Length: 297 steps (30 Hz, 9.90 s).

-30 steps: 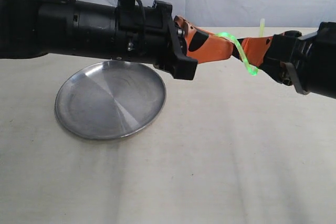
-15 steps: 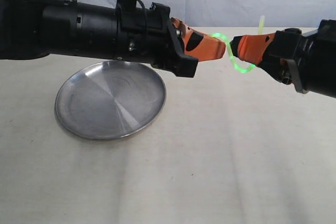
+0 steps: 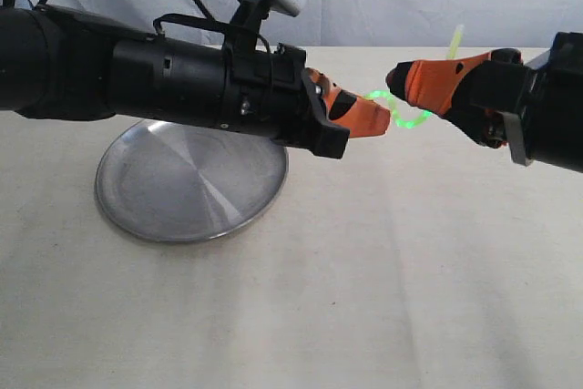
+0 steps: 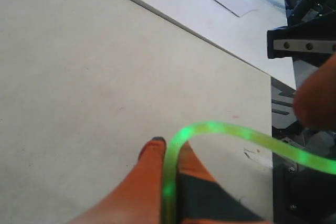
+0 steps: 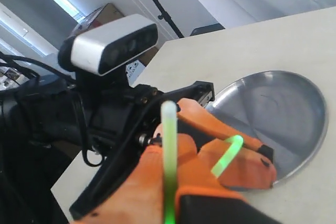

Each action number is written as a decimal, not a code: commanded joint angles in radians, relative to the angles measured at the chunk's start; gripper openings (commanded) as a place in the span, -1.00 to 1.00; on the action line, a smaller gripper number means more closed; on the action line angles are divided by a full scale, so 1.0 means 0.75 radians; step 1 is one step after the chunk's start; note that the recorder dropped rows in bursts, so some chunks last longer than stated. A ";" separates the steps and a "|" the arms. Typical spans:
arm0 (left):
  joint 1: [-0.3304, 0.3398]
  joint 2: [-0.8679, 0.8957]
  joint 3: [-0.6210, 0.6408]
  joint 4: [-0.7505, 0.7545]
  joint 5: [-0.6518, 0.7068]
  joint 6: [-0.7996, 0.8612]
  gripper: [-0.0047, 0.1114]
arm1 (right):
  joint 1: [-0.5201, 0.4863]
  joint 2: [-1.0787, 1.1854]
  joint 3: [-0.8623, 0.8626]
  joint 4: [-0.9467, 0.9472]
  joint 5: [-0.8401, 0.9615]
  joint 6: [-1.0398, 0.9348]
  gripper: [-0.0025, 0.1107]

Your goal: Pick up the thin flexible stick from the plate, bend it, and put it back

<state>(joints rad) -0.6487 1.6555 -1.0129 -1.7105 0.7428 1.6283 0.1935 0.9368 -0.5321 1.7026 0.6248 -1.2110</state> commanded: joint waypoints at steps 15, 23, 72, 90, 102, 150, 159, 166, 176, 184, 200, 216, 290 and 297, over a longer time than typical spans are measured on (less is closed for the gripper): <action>-0.003 -0.005 -0.003 -0.045 0.352 0.073 -0.92 | 0.009 0.115 0.000 0.056 0.089 -0.164 -0.97; -0.003 -0.005 -0.003 -0.045 0.449 0.079 -0.92 | 0.009 0.115 0.000 0.056 0.087 -0.176 -0.97; -0.003 -0.005 -0.003 -0.045 0.618 0.079 -0.92 | 0.009 0.115 -0.002 0.056 -0.145 -0.192 -0.97; -0.095 -0.005 -0.003 -0.045 0.482 0.108 -0.92 | 0.009 0.115 -0.002 0.056 -0.041 -0.175 -0.97; -0.095 -0.005 -0.003 -0.045 0.439 0.108 -0.92 | 0.009 0.115 -0.002 0.056 0.064 -0.175 -0.97; -0.095 0.075 -0.003 -0.045 0.360 0.143 -0.92 | 0.009 0.113 -0.002 0.056 0.202 -0.175 -0.97; -0.095 0.075 -0.003 -0.006 0.311 0.131 -0.92 | 0.009 0.113 -0.002 0.056 0.197 -0.175 -0.97; -0.095 0.075 -0.003 0.141 0.203 0.057 -0.92 | 0.009 0.113 -0.002 0.056 0.197 -0.175 -0.97; -0.095 0.075 -0.003 0.088 0.205 0.076 -0.92 | 0.009 0.115 -0.002 0.056 0.186 -0.188 -0.97; -0.095 0.075 -0.003 0.080 0.240 0.078 -0.92 | 0.009 0.115 -0.002 0.056 0.174 -0.190 -0.97; -0.095 0.075 -0.003 0.077 0.240 0.078 -0.92 | 0.073 0.115 -0.002 0.056 0.130 -0.195 -0.97; -0.095 0.075 -0.003 0.077 0.275 0.078 -0.92 | 0.170 0.115 -0.002 0.056 -0.006 -0.195 -0.97; 0.483 -0.313 0.017 0.909 0.185 -0.814 -0.92 | 0.170 0.505 -0.319 0.056 -0.258 -0.160 -0.97; 0.601 -0.614 0.165 1.135 -0.038 -1.015 -0.92 | 0.219 0.916 -0.675 0.056 -0.128 -0.160 -0.97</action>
<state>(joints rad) -0.2200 1.2674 -0.9290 -0.9144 0.7780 0.9330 0.3327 1.5291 -0.9617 1.7471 0.4969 -1.3284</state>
